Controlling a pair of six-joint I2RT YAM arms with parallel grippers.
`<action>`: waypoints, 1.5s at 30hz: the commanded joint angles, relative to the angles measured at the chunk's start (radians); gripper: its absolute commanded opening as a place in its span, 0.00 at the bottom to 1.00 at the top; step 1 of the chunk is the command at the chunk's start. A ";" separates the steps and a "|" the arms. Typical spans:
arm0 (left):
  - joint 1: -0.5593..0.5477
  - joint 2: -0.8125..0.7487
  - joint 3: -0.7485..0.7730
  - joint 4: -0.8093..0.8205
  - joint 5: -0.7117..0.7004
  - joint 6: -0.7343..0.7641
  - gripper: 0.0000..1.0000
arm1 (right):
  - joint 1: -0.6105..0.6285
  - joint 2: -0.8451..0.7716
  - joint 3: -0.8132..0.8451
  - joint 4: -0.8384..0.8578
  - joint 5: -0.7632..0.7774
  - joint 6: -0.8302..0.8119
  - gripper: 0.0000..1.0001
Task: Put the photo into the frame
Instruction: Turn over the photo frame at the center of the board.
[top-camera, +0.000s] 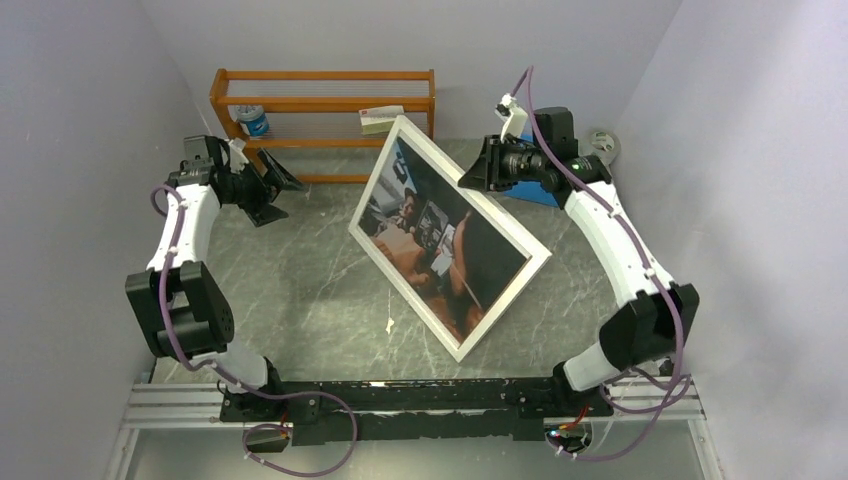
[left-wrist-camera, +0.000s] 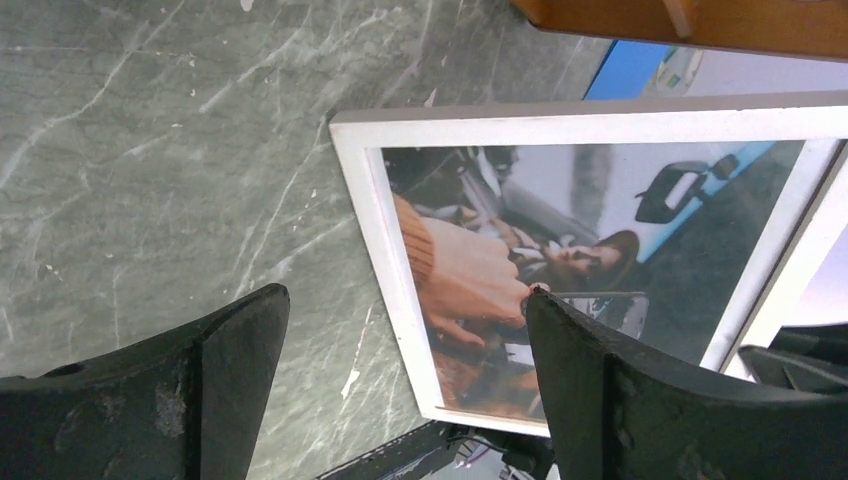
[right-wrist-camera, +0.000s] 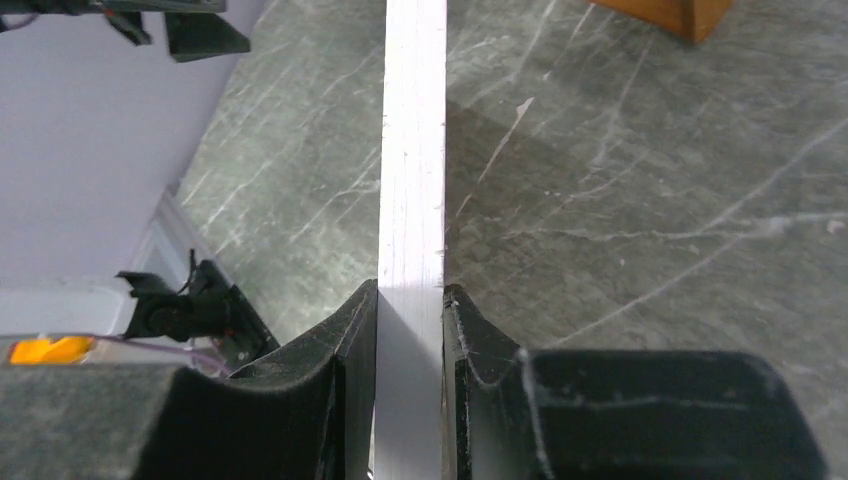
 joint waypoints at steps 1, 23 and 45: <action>0.004 0.051 0.002 0.080 0.067 0.067 0.93 | -0.055 0.113 0.016 0.089 -0.357 -0.046 0.00; -0.006 0.293 -0.054 0.295 0.096 0.131 0.93 | -0.095 0.613 0.241 0.002 -0.589 -0.180 0.00; -0.035 0.342 -0.200 0.271 0.261 0.132 0.92 | -0.038 0.836 0.274 0.092 -0.523 -0.133 0.25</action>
